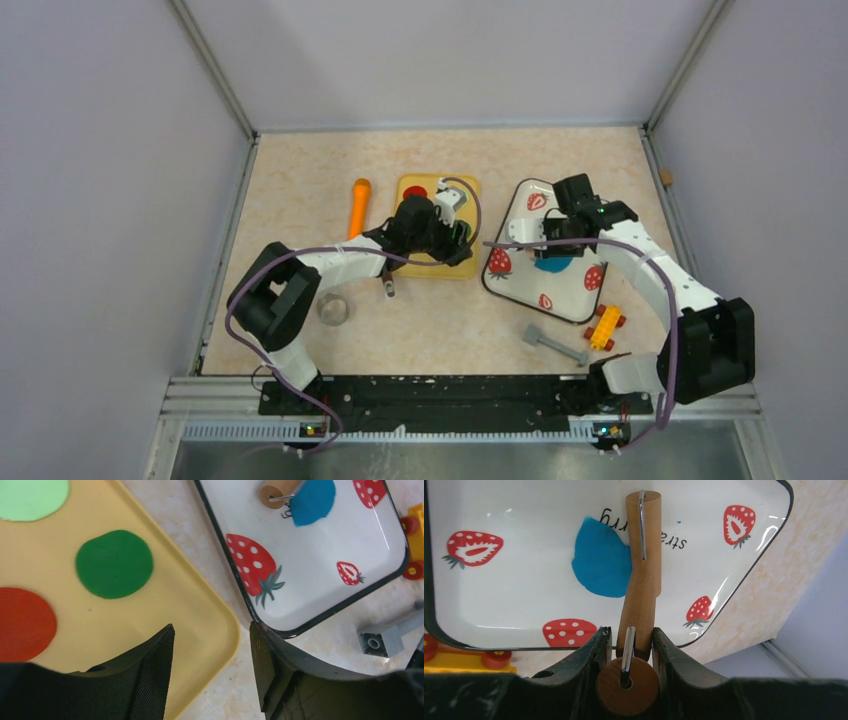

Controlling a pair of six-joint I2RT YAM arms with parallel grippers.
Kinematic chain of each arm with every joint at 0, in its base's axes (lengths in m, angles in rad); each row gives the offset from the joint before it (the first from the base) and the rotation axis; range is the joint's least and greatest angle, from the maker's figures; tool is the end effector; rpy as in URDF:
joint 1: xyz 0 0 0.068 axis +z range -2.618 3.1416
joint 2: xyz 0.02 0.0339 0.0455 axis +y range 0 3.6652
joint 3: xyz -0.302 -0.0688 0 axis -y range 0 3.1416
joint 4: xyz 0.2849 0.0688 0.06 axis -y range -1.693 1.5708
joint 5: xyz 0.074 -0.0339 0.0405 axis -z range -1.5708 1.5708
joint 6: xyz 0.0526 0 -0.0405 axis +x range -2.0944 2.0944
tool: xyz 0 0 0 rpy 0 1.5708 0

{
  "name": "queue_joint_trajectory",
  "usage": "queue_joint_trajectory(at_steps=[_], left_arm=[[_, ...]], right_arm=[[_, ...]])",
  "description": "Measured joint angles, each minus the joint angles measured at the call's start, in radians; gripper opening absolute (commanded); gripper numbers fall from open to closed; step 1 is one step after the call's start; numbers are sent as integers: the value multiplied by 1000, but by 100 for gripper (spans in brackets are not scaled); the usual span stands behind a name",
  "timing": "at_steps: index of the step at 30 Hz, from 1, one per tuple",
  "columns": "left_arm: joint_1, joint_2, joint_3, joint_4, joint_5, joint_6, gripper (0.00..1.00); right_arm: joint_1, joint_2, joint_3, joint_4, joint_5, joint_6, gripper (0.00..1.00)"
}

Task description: Roll out the dumpling wrappers from the dough

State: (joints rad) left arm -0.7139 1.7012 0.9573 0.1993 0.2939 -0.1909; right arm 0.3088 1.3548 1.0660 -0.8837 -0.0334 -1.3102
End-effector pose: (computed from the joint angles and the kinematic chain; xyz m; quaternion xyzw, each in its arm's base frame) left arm 0.3044 -0.2838 0.1997 0.2922 0.8140 -0.3270 0.3810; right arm 0.2801 0.0912 0.2682 -0.7118 0.6737 -0.0806 0.1814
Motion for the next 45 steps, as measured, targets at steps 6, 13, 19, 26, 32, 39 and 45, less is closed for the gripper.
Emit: queue_joint_trajectory(at_steps=[6,13,19,26,32,39,45], left_arm=[[56,5,44,-62,-23,-20,59],[87,-4,108,-186,-6,-14,60],[115,-96,112,-294,24,65,61],[142,-210,114,-356,80,93,61],[144,-330,50,-368,133,118,60],[156,-319,11,-456,143,169,60],[164,-319,5,-470,137,172,61]], right_arm=[[-19,30,-70,188,38,-29,0],[-26,81,24,182,90,73,0],[-31,36,249,13,88,111,0],[-30,-145,195,-108,74,98,0],[-29,-79,99,-171,73,106,0],[-21,-71,92,-165,46,106,0],[-15,-88,-49,-69,61,78,0]])
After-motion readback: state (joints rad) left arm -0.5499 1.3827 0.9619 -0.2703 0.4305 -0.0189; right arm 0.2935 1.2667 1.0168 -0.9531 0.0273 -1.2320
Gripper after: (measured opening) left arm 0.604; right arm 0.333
